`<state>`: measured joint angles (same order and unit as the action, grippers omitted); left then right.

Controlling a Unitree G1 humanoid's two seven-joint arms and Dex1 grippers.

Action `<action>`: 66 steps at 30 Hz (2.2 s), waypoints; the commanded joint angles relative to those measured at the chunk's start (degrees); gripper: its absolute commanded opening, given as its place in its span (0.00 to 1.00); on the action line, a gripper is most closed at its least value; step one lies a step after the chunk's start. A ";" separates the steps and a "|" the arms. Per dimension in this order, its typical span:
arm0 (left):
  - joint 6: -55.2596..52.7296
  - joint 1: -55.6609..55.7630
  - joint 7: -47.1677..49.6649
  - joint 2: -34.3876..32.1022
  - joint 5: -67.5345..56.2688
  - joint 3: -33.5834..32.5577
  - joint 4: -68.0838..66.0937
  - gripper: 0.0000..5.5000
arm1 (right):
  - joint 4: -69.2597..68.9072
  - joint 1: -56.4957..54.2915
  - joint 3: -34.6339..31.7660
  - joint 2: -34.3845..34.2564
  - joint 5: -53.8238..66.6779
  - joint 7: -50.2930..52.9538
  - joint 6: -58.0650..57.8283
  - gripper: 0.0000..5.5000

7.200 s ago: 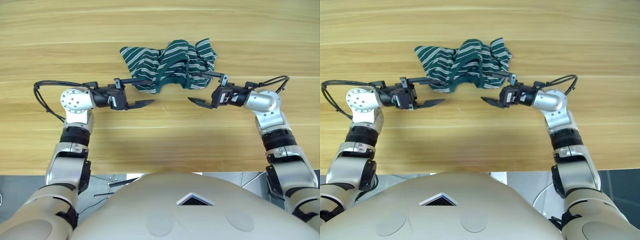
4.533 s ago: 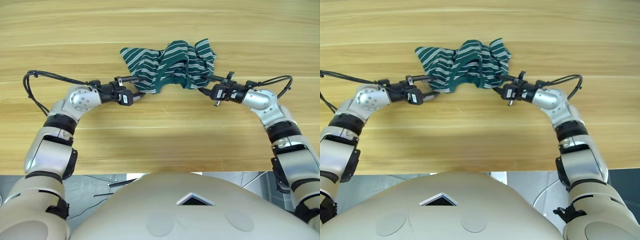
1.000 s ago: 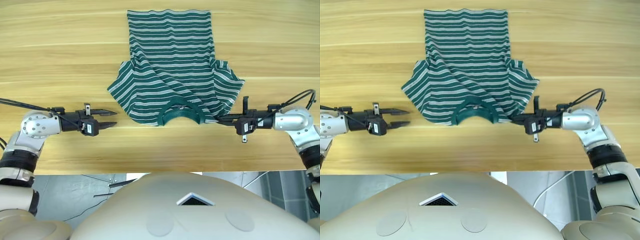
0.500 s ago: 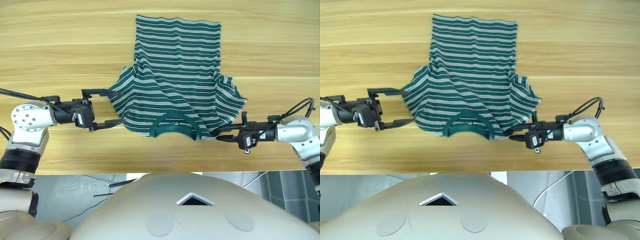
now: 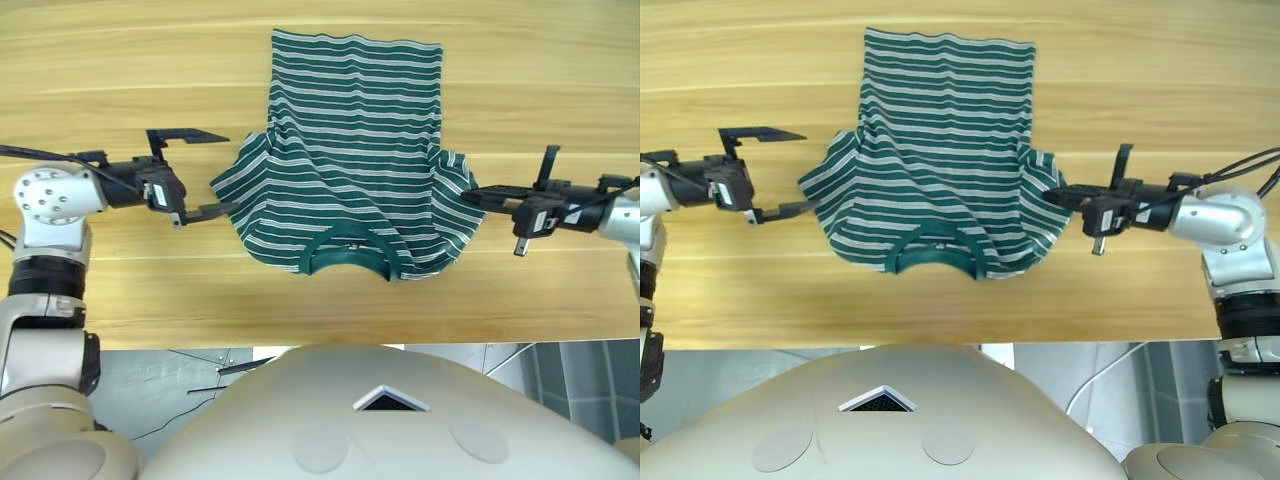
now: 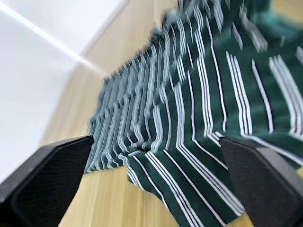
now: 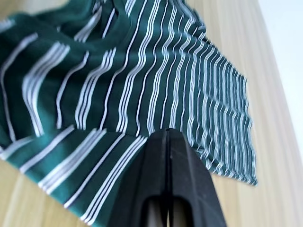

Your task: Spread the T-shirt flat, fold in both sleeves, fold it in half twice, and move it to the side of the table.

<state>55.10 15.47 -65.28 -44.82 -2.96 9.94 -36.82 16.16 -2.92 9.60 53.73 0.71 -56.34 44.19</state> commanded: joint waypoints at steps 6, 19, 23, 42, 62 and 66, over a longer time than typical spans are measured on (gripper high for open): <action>4.71 5.86 4.54 3.82 8.49 4.37 -10.47 0.90 | 4.58 -2.56 3.09 -2.62 -7.46 2.18 1.19 0.00; 7.68 6.78 9.30 2.99 13.09 6.77 -14.98 0.90 | 16.32 -7.32 5.96 -4.17 -18.32 9.25 0.46 0.00; 7.87 6.09 10.78 1.68 14.29 7.14 -15.20 0.90 | 18.17 -7.64 6.36 -3.47 -18.25 10.56 1.38 0.00; 6.50 0.52 15.83 -0.78 15.14 9.07 -10.12 0.71 | 9.39 -2.16 4.05 -0.18 -9.46 7.43 2.54 0.00; 0.98 -4.89 20.45 -12.26 6.35 -2.23 4.68 0.82 | 9.51 -2.17 3.82 -1.36 -7.96 7.56 2.72 0.00; -2.07 -3.03 25.55 -12.79 20.20 0.46 -1.41 0.95 | 9.25 -1.71 3.57 -1.32 -7.71 7.72 2.70 0.00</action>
<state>54.16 11.30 -42.09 -56.82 11.94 8.74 -36.30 25.83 -4.88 13.84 52.42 -7.76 -48.61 46.73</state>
